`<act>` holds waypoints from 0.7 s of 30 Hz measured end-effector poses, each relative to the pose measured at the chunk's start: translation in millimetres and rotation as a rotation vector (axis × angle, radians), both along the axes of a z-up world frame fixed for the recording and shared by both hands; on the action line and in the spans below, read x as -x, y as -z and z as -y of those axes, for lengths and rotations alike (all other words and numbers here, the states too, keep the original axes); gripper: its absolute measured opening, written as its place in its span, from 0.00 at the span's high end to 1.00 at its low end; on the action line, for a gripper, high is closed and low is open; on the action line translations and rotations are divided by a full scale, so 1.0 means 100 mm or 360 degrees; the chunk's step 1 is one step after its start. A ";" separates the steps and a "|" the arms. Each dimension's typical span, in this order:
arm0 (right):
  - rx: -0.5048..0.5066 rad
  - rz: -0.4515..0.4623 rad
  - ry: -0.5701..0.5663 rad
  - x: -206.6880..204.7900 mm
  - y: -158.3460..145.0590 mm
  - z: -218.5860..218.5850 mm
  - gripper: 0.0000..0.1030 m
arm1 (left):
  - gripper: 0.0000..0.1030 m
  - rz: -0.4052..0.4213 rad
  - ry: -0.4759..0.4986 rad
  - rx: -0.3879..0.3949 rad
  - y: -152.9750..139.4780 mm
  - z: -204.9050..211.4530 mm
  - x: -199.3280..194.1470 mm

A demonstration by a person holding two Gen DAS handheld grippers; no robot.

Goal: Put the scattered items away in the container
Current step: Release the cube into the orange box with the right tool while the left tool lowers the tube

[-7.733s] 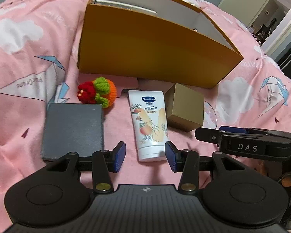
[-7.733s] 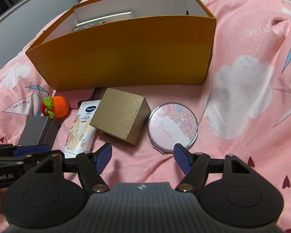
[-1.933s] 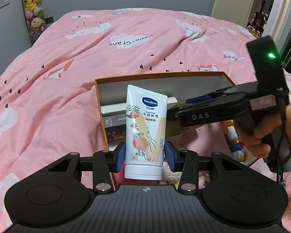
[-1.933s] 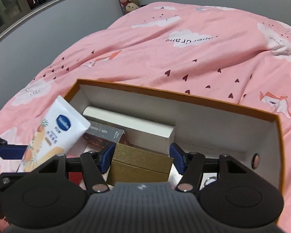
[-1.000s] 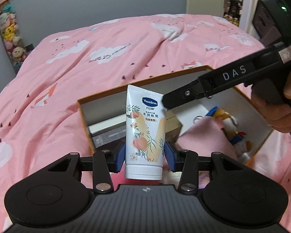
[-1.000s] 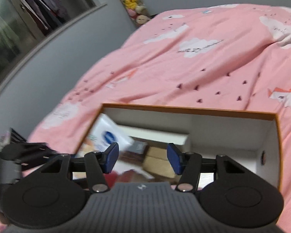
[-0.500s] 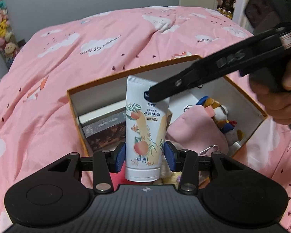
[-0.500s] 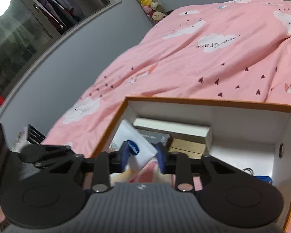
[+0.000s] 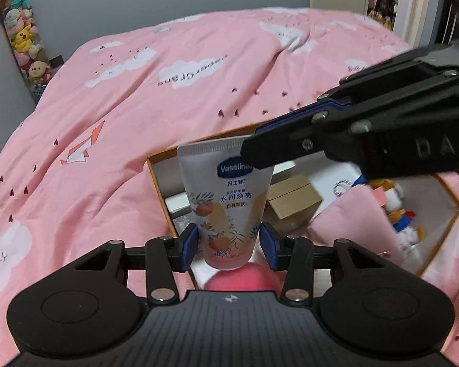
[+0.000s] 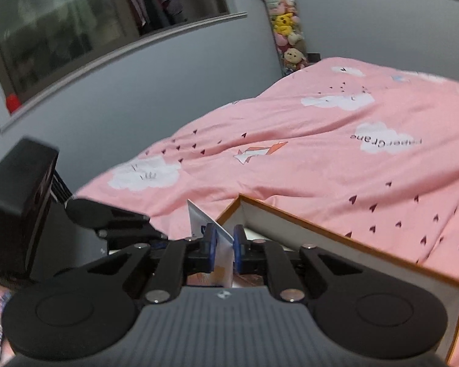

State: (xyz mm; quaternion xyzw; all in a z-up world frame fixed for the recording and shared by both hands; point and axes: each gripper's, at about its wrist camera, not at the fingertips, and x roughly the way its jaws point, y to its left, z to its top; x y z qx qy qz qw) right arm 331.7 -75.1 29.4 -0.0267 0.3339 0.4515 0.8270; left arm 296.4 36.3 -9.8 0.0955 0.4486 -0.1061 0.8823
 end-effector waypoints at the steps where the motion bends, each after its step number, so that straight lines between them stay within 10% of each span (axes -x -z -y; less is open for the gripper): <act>1: 0.0022 0.0015 -0.0013 -0.01 0.03 -0.02 0.88 | 0.51 -0.0017 -0.0004 0.0002 0.03 0.00 -0.02; 12: 0.0054 0.0073 -0.0089 -0.11 0.28 -0.04 0.91 | 0.47 0.0051 0.0097 -0.0274 0.20 0.22 -0.02; 21: 0.0087 -0.0056 -0.0068 -0.12 0.57 -0.05 0.96 | 0.47 0.0073 0.0149 -0.0249 0.17 0.18 0.08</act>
